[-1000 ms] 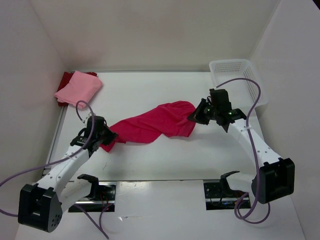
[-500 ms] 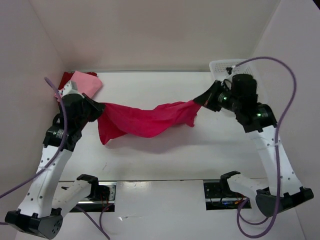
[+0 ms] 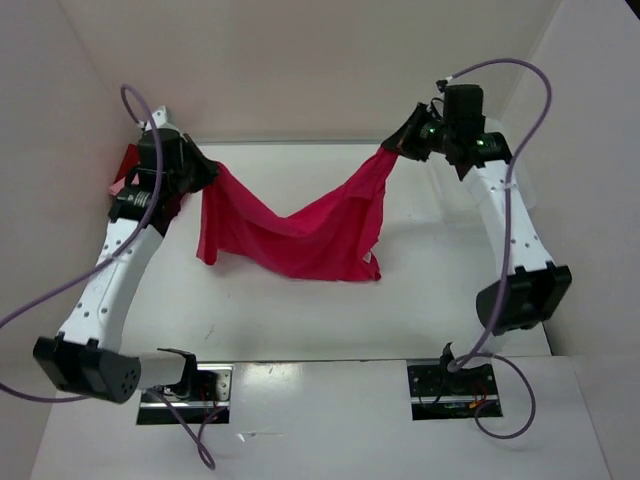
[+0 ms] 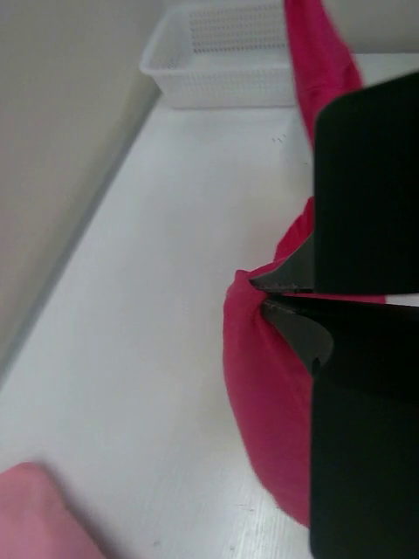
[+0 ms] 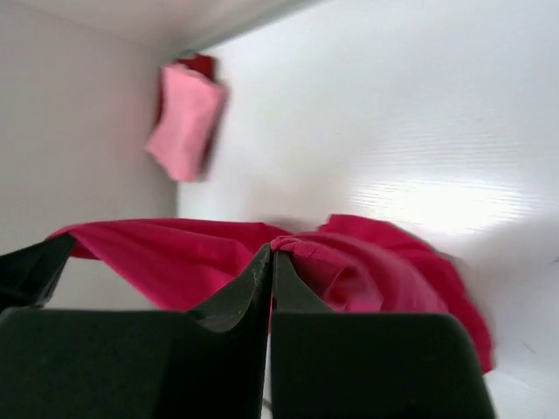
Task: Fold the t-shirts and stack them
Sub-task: Flatten out the tshirt
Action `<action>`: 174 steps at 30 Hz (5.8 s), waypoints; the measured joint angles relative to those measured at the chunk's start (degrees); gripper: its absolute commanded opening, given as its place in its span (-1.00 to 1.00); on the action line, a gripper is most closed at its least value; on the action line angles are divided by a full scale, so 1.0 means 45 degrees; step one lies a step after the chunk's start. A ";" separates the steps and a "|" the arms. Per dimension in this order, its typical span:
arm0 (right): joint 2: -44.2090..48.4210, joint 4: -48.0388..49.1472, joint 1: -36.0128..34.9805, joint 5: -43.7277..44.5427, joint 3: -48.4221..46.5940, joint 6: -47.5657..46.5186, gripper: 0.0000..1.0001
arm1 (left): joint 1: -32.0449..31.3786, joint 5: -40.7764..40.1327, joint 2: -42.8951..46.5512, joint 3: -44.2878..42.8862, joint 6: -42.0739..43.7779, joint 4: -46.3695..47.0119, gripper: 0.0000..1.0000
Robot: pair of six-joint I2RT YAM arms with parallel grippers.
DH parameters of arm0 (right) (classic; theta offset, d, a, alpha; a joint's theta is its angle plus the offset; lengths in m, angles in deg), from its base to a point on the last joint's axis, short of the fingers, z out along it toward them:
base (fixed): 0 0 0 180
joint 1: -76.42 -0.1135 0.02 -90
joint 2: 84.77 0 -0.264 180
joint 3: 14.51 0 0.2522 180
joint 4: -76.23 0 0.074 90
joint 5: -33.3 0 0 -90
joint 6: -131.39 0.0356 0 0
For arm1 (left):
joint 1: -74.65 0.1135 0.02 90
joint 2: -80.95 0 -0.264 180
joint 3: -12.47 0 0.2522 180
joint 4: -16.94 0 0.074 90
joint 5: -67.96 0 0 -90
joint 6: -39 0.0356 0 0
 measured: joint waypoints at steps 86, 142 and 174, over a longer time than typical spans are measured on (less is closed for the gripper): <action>0.6547 0.2448 -0.5032 0.2939 1.3852 0.4075 -0.38 | 0.3473 0.4425 0.1564 1.0234 -0.4133 0.1268 -0.05; 0.7028 0.1870 -0.4624 0.4517 1.7286 0.7524 -0.01 | 0.5474 0.1593 -0.2040 0.8918 -0.2968 0.4216 -1.00; 0.6047 -0.0034 -0.4648 0.6358 0.8772 0.4954 -1.00 | 0.1768 0.1846 -0.0389 0.4707 -0.1307 0.1297 -1.00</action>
